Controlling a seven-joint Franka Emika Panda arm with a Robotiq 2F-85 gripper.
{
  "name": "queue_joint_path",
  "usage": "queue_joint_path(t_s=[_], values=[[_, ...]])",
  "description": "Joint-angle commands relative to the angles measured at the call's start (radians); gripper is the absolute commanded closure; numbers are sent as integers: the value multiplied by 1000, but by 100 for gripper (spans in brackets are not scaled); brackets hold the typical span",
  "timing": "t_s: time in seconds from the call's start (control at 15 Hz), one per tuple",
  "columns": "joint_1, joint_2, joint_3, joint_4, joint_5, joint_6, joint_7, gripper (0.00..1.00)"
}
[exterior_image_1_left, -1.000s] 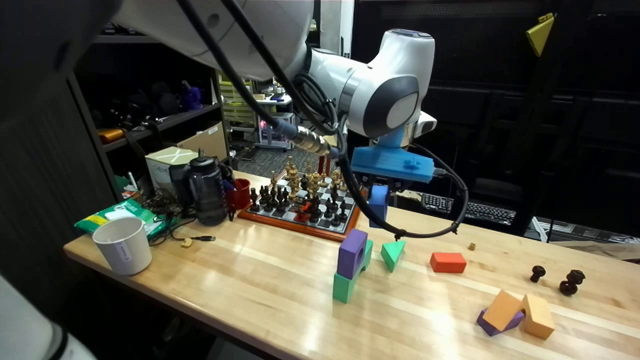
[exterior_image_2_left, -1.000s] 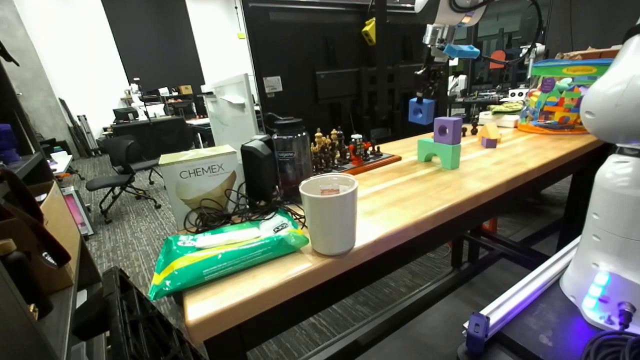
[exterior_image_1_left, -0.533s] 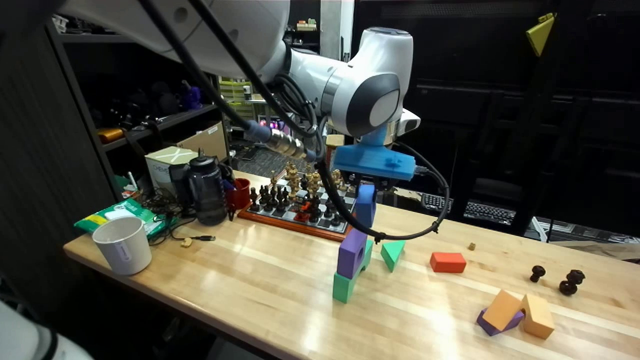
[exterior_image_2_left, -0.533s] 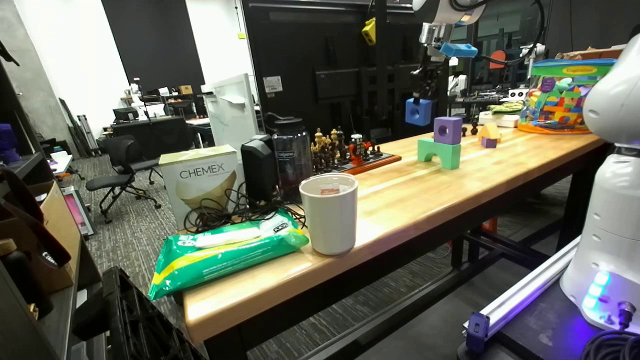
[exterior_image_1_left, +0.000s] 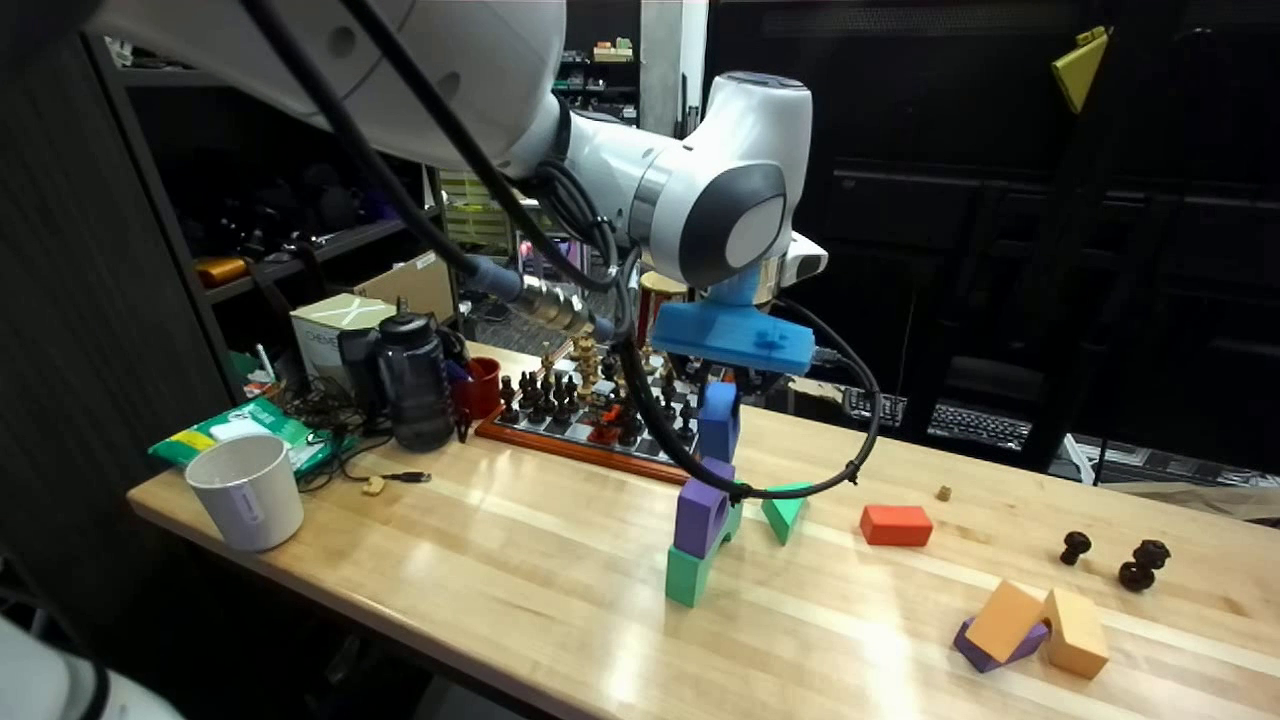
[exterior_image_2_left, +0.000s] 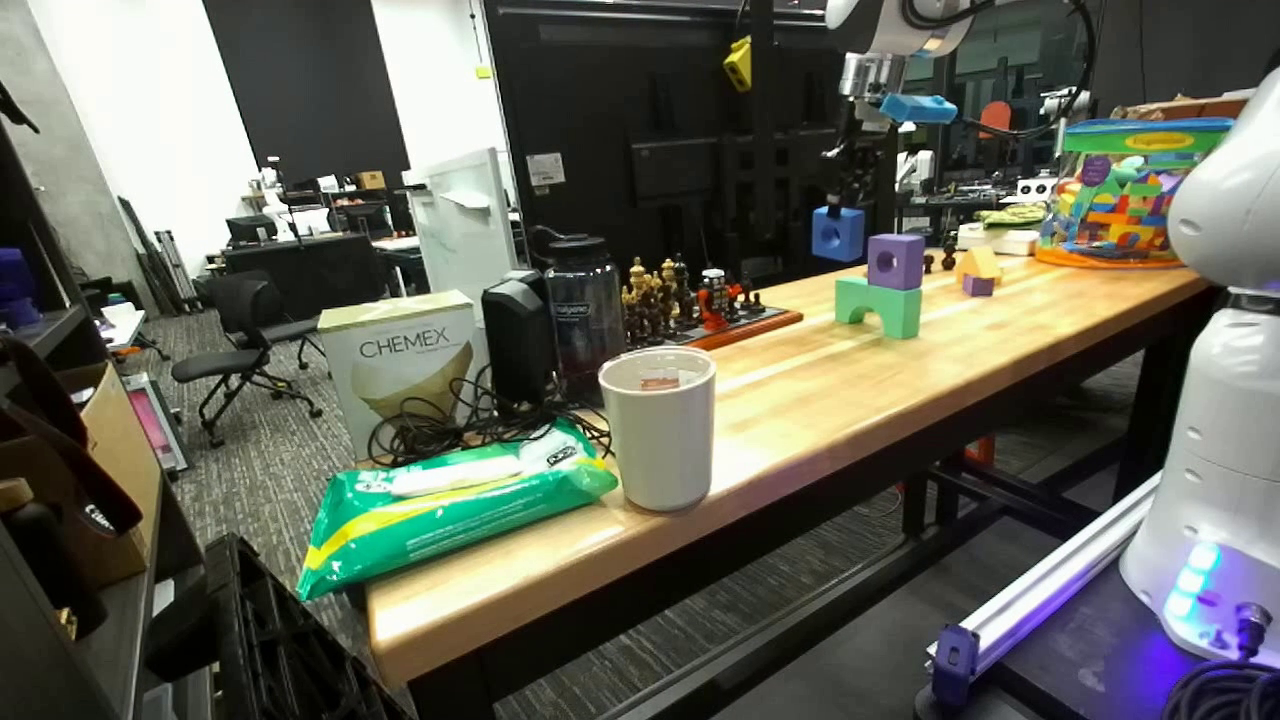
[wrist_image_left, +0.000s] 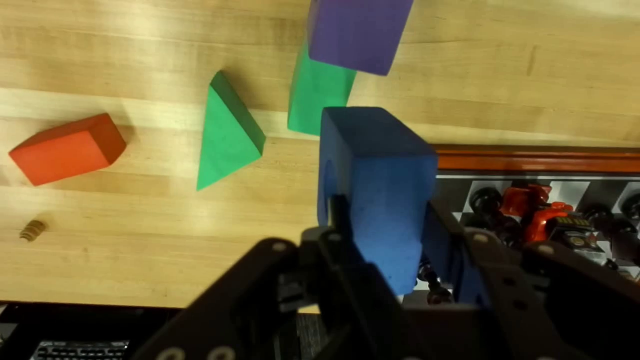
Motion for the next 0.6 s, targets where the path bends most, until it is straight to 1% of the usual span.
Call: queue_joint_path(t_s=[0.0, 0.53], values=[[9, -47, -2, -44, -21, 5, 23, 86], [7, -47, -8, -56, -19, 3, 19, 86]])
